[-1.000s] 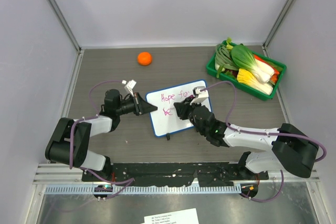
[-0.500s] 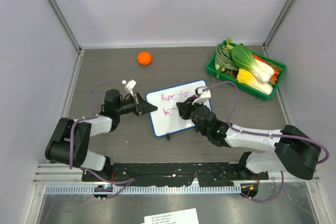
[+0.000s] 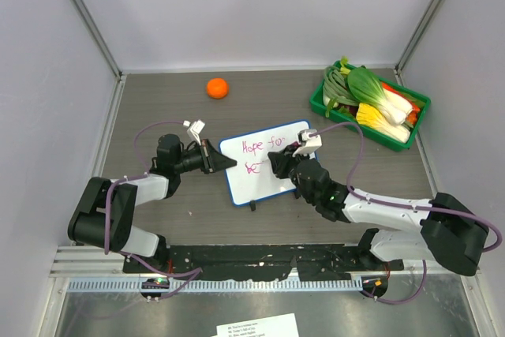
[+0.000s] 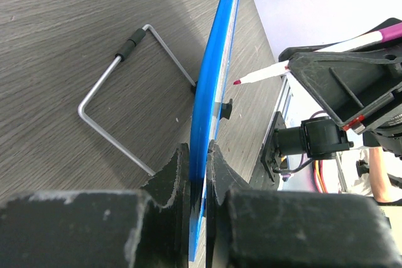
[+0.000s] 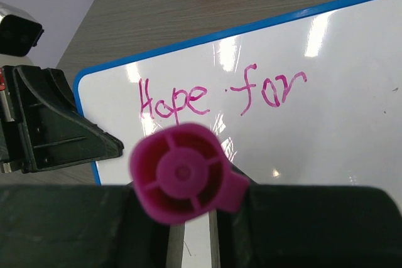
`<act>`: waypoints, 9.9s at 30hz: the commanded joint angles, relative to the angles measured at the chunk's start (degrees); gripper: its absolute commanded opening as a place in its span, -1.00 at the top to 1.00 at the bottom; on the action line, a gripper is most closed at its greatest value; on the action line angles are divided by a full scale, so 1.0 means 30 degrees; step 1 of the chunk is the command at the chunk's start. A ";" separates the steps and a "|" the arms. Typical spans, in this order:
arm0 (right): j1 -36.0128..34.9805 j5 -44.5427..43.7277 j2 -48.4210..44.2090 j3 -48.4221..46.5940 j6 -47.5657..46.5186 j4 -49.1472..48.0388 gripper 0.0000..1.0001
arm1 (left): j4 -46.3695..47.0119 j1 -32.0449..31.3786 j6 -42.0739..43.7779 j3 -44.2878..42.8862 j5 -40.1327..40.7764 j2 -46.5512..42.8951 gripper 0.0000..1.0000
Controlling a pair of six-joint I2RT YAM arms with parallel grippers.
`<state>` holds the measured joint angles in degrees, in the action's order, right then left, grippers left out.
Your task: Write a sentence on the whiteboard
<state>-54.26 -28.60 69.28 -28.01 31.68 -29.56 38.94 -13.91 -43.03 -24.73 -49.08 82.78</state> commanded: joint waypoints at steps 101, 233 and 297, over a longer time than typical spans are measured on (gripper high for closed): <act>0.0479 -0.1803 -0.0240 -0.0331 -0.0453 0.1327 0.99 | -0.2989 -0.0255 0.2535 0.0304 0.2942 0.0853 1.00; 0.1651 -0.0046 -0.1148 0.0049 -0.0131 0.2061 0.99 | -0.3136 -0.0314 0.2652 0.0246 0.3030 0.0853 1.00; 0.1973 0.0510 -0.2056 -0.0653 -0.0306 0.3116 0.99 | -0.3194 -0.0372 0.2682 0.0217 0.3030 0.0823 1.00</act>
<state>-48.62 -23.66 64.10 -26.37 32.60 -19.81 38.52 -14.52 -42.63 -25.28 -48.64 83.15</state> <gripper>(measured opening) 0.206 0.089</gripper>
